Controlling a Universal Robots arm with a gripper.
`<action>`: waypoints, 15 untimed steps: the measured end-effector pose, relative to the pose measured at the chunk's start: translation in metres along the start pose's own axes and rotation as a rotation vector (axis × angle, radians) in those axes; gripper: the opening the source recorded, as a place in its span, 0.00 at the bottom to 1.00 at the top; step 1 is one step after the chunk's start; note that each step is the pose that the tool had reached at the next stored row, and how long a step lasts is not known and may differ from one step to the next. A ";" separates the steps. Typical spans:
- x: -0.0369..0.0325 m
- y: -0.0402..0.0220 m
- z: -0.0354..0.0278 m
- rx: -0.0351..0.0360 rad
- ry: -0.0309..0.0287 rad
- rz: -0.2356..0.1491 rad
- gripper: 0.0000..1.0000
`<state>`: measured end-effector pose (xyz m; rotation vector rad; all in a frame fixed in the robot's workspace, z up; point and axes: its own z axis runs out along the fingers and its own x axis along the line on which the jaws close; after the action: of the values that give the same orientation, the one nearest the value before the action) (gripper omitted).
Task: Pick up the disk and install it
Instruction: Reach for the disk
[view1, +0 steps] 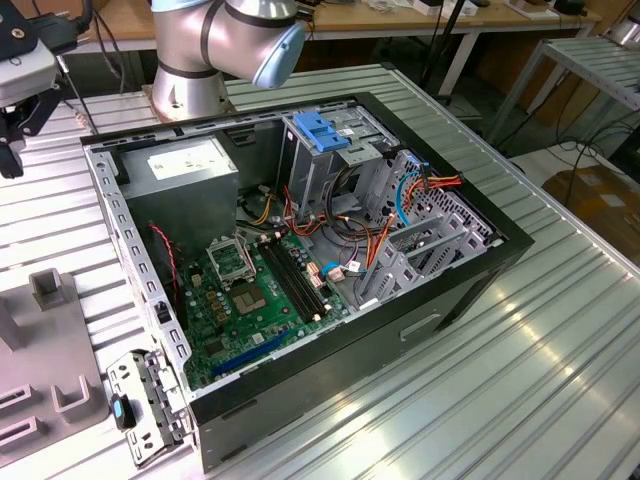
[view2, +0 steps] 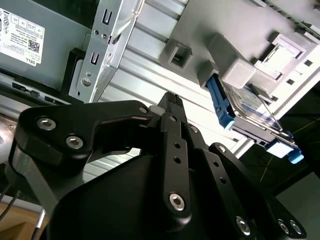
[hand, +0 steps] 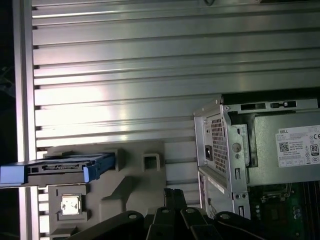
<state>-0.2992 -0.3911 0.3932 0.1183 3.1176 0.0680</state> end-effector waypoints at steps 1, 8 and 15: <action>0.0010 -0.0001 0.0000 0.0000 0.0000 0.000 0.11; 0.0106 -0.0008 -0.0003 0.0000 0.0000 0.000 0.11; 0.0194 -0.0014 -0.0004 -0.0001 0.0000 0.000 0.11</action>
<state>-0.3186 -0.3910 0.3932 0.1183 3.1176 0.0681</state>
